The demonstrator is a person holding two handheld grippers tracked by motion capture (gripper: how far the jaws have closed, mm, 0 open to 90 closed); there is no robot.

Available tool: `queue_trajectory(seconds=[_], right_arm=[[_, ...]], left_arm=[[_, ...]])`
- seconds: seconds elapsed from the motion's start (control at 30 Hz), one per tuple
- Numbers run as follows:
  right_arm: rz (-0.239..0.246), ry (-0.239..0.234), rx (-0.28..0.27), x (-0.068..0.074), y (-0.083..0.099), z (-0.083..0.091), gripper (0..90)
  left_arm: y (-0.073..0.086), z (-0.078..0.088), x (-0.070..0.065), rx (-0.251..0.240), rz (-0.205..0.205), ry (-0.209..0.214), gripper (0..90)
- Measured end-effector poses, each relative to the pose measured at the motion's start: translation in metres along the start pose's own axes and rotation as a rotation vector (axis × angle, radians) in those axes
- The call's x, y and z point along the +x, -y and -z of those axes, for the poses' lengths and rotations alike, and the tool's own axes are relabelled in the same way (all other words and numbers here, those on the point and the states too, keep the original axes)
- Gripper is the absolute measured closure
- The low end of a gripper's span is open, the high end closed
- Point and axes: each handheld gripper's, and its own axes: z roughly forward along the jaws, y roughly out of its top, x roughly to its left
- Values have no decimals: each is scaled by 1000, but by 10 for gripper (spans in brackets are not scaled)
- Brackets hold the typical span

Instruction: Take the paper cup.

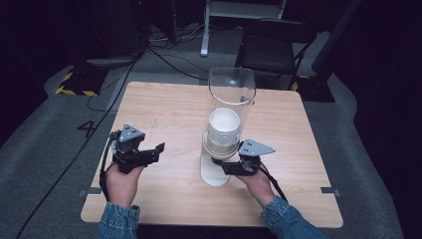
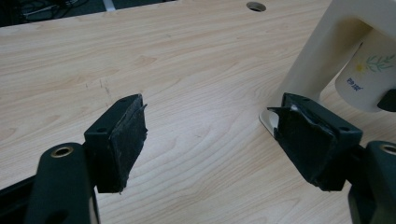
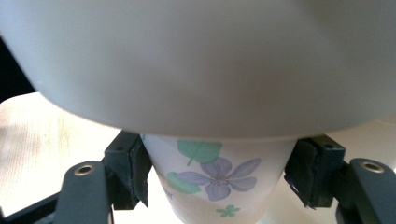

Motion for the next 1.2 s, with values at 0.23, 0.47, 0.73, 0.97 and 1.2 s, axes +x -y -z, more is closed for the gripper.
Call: queue_trajectory(seconds=[0.23,0.47,0.73,0.97,1.2], right_arm=[[-22,-5,1,1,1,0,324],[-30,-3,2,1,2,0,325],[-34,-5,9,0,4,0,331],[-21,-7,18,0,4,0,334],[-3,-8,13,-2,5,-1,336]], left_arm=[[-1,0,0,0,-6,1,246],[0,0,-1,0,-4,2,246],[0,0,-1,0,-7,1,246],[0,1,0,-2,-5,1,246],[0,1,-1,-1,-5,1,246]])
